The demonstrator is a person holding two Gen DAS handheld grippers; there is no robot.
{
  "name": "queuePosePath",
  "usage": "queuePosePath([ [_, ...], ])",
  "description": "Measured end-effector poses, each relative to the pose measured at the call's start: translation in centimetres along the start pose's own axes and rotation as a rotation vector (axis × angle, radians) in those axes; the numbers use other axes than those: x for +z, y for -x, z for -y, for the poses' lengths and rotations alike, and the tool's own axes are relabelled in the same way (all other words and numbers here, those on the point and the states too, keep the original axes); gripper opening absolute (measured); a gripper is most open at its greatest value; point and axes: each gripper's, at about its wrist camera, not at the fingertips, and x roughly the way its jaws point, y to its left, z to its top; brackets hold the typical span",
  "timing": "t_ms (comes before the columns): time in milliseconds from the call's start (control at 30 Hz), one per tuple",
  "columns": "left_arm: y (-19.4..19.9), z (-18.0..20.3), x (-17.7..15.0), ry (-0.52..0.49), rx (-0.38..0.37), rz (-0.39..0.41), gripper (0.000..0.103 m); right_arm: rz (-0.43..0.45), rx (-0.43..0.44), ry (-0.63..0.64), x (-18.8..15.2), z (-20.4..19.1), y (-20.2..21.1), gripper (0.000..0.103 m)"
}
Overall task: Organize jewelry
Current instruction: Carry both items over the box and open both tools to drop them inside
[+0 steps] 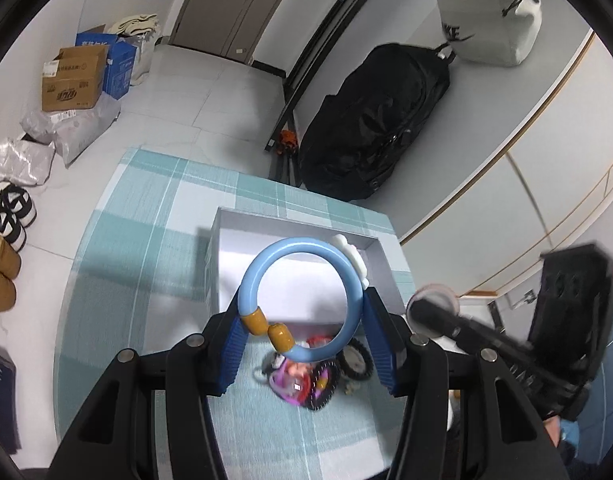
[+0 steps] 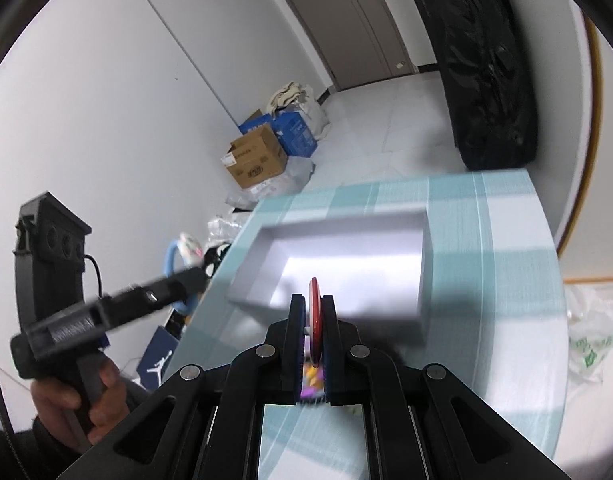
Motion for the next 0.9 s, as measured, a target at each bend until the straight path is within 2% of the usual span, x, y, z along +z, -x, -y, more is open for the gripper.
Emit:
queuePosePath([
  [233,-2.4,0.2,1.1,-0.028,0.015,-0.053,0.049,-0.037,0.053,0.043,2.7,0.5,-2.8,0.006],
  [467,-4.5,0.2,2.6,-0.041,0.004,-0.092,0.049,-0.08,0.112,0.003,4.0,2.1,-5.9,0.006],
  [667,-6.3,-0.1,2.5,-0.038,0.013,-0.148,0.049,-0.106,0.113,-0.045,4.4,3.7,-7.7,0.006],
  [900,-7.2,-0.4,2.7,-0.018,0.007,-0.17,0.049,-0.137,0.096,-0.063,4.3,4.4,-9.0,0.009],
])
